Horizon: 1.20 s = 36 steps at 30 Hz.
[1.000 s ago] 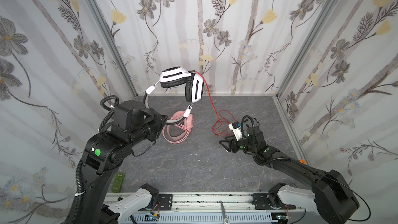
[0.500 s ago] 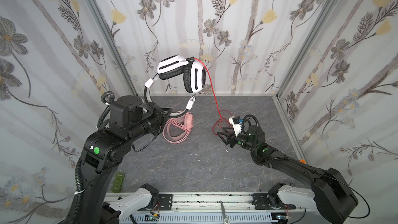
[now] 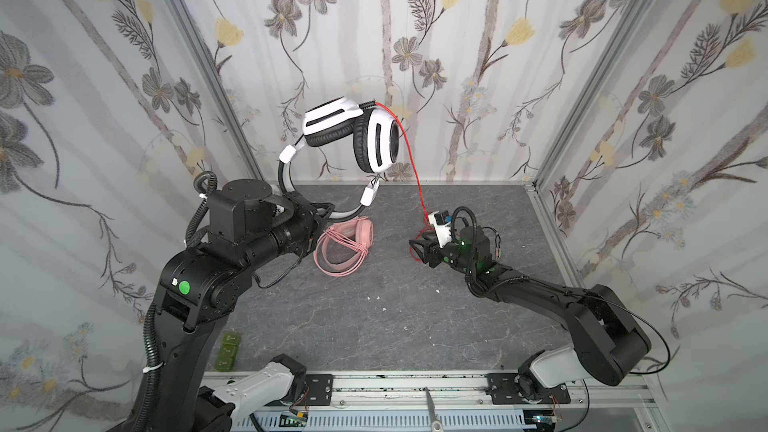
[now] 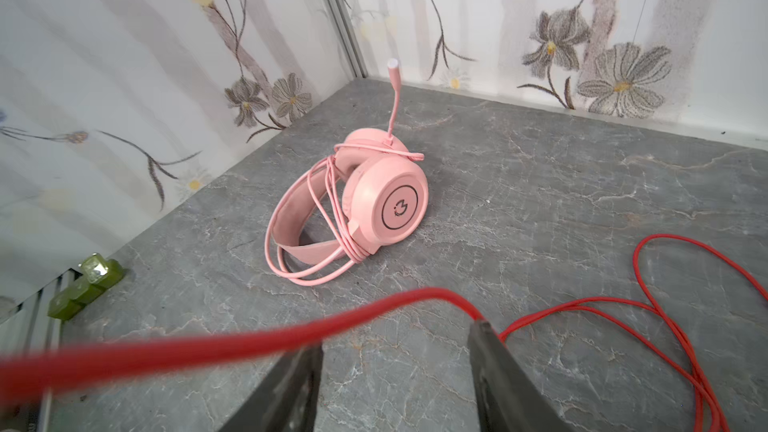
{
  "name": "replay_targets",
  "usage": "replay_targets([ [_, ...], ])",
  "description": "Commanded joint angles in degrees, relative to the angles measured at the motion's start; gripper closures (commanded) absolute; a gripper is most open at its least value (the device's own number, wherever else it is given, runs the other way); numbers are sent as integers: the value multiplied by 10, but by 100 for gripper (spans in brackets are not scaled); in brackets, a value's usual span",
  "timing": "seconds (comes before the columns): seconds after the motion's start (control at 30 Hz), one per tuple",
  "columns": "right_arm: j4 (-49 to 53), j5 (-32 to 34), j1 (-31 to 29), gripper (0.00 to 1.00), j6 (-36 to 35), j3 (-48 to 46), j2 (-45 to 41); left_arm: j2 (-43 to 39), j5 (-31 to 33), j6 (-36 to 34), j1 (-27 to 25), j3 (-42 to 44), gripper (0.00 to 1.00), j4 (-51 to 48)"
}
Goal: Wrap the headphones
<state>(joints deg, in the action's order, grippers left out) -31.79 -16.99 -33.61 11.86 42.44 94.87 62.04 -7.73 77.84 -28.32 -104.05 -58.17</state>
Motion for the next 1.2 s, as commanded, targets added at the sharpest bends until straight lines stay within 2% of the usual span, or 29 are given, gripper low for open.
replay_targets([
  [0.0, -31, 16, 4, 43, -20, 28, 25, 4, -4, 0, 1, -16, 100, 46],
  [0.33, -31, 7, 23, 47, -23, 40, 33, 8, -3, -1, 1, -23, 100, 41],
  [0.8, -20, -61, 58, 47, -30, -31, -58, 2, -2, -1, 1, -10, 100, 49],
  [1.17, -10, -74, 62, 47, -31, 31, 16, -3, -18, 1, 1, -14, 100, 49],
])
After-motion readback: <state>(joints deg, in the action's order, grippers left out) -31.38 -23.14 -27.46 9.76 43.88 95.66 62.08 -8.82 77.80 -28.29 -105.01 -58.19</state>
